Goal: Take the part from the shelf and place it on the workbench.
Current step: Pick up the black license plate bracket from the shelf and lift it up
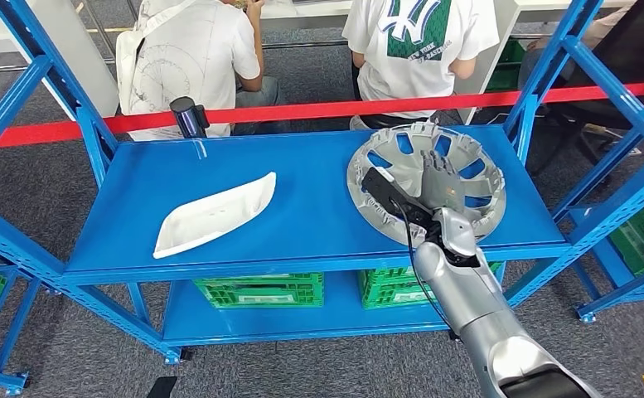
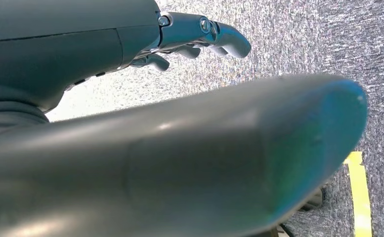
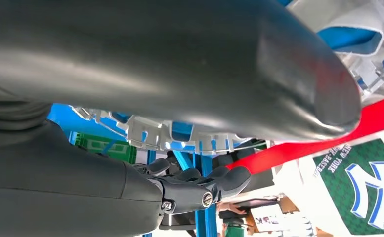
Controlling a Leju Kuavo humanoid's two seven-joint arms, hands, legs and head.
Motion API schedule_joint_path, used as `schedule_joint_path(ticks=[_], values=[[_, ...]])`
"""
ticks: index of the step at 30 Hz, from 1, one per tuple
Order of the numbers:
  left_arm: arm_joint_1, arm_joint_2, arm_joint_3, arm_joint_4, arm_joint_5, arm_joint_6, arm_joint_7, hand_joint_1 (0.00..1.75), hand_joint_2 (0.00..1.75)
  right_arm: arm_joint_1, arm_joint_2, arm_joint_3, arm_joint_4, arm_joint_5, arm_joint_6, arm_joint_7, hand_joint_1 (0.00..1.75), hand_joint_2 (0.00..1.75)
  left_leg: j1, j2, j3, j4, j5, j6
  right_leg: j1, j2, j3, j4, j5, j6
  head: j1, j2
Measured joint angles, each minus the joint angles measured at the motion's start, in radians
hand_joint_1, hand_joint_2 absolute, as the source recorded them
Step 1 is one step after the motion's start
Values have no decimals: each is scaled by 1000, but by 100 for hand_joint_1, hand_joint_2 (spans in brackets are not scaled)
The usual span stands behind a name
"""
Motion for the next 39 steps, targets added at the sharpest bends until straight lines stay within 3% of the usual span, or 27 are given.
schedule_joint_path(ticks=[9, 13, 19, 35, 39], values=[[0, 0, 0, 0, -8, 7, 2, 0, 0, 7, 31, 6, 33, -21, 73, 47, 0, 0, 0, 0, 0, 0, 0, 0, 0, 0, 0, 0, 0, 0, 0, 0], [-1, 0, 0, 0, -9, 11, 4, 0, 0, 19, 38, 6, 45, -33, 97, 84, 0, 175, 0, 0, 0, 0, 0, 0, 0, 0, 0, 0, 0, 0, 0, 0], [-6, -2, 0, 0, -18, 23, 16, 0, 0, 38, 42, 6, 59, -55, 149, 116, 0, 175, 0, 0, 0, 0, 0, 0, 0, 0, 0, 0, 0, 0, 0, 0], [-17, -9, 0, 0, -28, 27, 34, 0, 0, 45, 41, 3, 65, -76, 183, 145, 4, 175, 0, 1, 0, 0, 0, 0, 0, 0, 0, 0, 0, 0, 0, 0], [-17, -10, 0, 0, -28, 27, 31, 0, 0, 42, 42, -1, 65, -87, 186, 144, 175, 175, 0, 0, 1, 0, 0, 0, 0, 0, 1, 0, 0, 0, 0, 0]])
